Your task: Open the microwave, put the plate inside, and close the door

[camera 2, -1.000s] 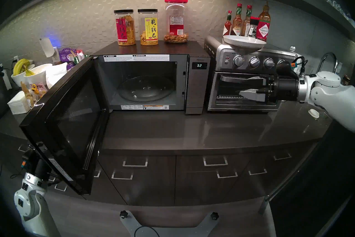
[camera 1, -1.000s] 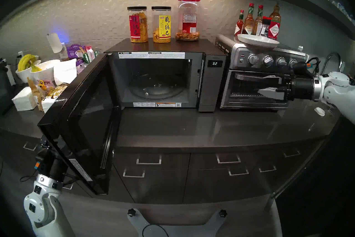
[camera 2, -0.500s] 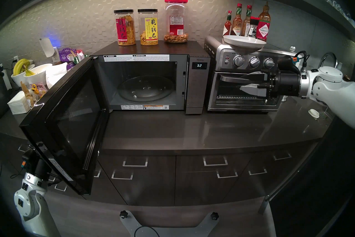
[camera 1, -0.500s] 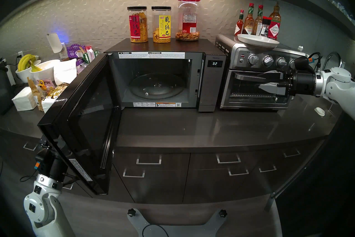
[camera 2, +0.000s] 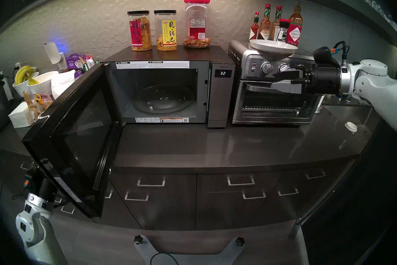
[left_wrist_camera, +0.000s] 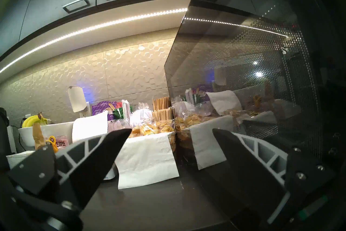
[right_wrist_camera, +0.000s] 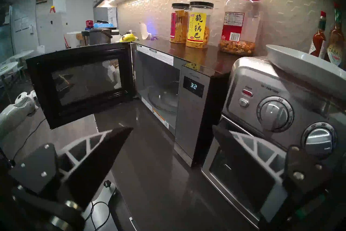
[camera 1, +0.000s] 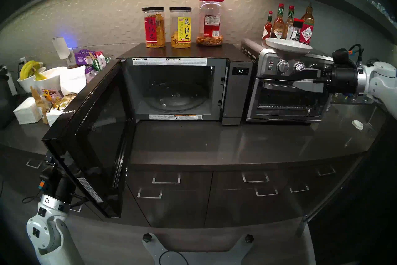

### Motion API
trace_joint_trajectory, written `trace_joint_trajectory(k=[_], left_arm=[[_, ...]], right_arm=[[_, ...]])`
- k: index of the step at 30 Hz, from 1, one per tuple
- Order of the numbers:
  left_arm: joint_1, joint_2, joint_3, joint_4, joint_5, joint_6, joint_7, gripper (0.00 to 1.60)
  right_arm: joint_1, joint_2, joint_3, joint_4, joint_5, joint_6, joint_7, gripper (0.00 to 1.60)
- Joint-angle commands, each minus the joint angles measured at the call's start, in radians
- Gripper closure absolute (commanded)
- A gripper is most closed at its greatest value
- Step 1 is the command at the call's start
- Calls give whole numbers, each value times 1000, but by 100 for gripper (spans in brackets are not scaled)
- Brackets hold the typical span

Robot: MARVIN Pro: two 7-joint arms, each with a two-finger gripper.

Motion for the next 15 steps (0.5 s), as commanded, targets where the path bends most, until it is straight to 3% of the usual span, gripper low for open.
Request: trace_joint_trajectory(k=[1, 9, 15], left_arm=[[2, -2, 0, -21, -2, -2, -2, 0], [2, -2, 0, -20, -2, -2, -2, 0], [3, -2, 0, -21, -2, -2, -2, 0]], right_arm=[[67, -1, 45, 14, 11, 54, -12, 0], [77, -61, 85, 72, 73, 142, -15, 0], [76, -89, 104, 102, 93, 164, -7, 0]])
